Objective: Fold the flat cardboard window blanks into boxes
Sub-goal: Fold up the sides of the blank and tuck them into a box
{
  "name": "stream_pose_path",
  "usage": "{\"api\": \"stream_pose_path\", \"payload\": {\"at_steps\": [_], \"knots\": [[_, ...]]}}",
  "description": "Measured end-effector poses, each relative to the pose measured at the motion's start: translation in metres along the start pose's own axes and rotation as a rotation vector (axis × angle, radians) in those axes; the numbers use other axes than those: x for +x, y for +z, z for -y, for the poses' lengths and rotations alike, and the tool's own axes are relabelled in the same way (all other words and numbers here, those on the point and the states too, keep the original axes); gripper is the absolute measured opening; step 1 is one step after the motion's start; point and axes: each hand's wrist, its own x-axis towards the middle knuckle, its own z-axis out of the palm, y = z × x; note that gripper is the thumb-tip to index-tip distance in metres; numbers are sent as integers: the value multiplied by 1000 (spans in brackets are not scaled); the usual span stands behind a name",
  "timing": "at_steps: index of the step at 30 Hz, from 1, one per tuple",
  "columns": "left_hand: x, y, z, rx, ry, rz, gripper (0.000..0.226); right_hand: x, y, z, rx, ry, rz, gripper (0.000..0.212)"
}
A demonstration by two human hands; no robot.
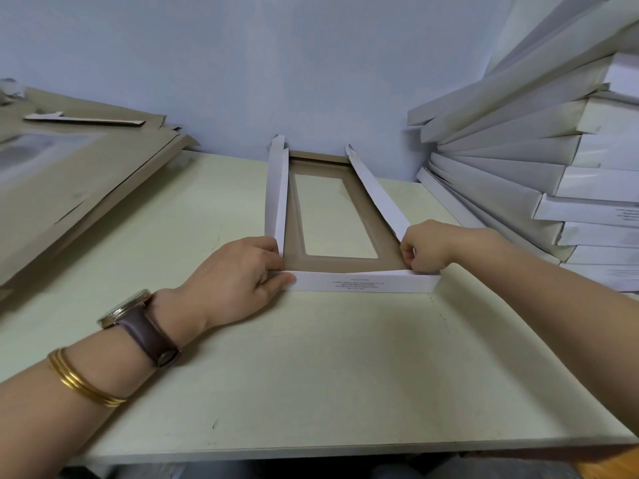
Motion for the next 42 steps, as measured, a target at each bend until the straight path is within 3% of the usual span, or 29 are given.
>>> {"api": "stream_pose_path", "payload": {"at_steps": [3,13,33,42], "knots": [[0,0,1,-3,-2,6,30,-1,-2,-4,-51,-74,32,18],[1,-2,3,30,-11,34,31,-12,-9,-13,25,-253,162,35],[0,-3,5,-5,-6,35,30,-16,-16,-21,-32,-276,40,7],[4,-9,5,114,19,58,31,-17,-1,-18,19,-277,-25,12]]}}
